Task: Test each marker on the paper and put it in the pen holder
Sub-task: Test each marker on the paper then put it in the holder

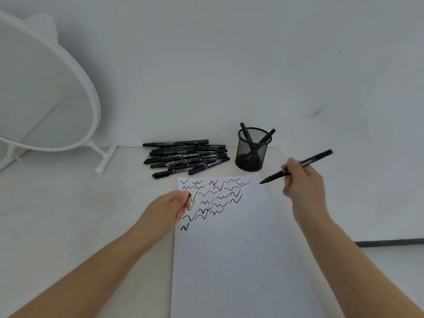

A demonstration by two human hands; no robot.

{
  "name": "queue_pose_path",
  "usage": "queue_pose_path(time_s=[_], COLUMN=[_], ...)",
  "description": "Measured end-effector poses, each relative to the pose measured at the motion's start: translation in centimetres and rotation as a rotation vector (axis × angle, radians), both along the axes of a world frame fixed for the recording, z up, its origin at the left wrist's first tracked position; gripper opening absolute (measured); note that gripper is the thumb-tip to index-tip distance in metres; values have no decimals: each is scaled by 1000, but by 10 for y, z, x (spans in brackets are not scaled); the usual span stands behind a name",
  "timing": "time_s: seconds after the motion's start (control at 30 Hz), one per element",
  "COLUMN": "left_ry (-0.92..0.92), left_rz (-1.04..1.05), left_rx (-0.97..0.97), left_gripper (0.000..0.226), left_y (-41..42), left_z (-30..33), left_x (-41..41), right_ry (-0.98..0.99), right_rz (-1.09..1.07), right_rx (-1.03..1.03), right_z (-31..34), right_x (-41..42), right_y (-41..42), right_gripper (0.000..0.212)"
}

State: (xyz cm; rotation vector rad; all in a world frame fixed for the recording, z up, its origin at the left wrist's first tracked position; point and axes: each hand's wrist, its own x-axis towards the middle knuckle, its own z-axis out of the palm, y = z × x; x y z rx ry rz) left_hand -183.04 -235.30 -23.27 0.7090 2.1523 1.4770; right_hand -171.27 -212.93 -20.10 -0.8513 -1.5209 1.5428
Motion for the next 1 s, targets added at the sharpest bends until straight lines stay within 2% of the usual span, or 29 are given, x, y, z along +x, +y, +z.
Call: queue_pose_path(time_s=[0.17, 0.27, 0.37, 0.47, 0.67, 0.87, 1.0], left_ry=[266, 399, 462, 404, 338, 333, 328], left_rz=[57, -24, -69, -47, -58, -66, -58], left_rx=[22, -77, -111, -83, -81, -70, -60], left_gripper=[30, 27, 24, 25, 25, 25, 24], left_y=[11, 11, 10, 12, 11, 10, 10], left_z=[-21, -31, -35, -34, -36, -37, -38], left_x=[-10, -8, -7, -10, -15, -17, -17], right_ry=[-296, -275, -208, -178, -209, -271, -247], right_rz=[481, 393, 289, 324, 504, 370, 216], right_rx=[194, 243, 191, 155, 273, 300, 410], right_z=[-24, -41, -52, -54, -55, -58, -57], right_x=[-10, -12, -9, -9, -9, -7, -5], right_y=[-53, -66, -63, -62, -71, -64, -58], right_gripper=[25, 26, 20, 22, 27, 25, 19])
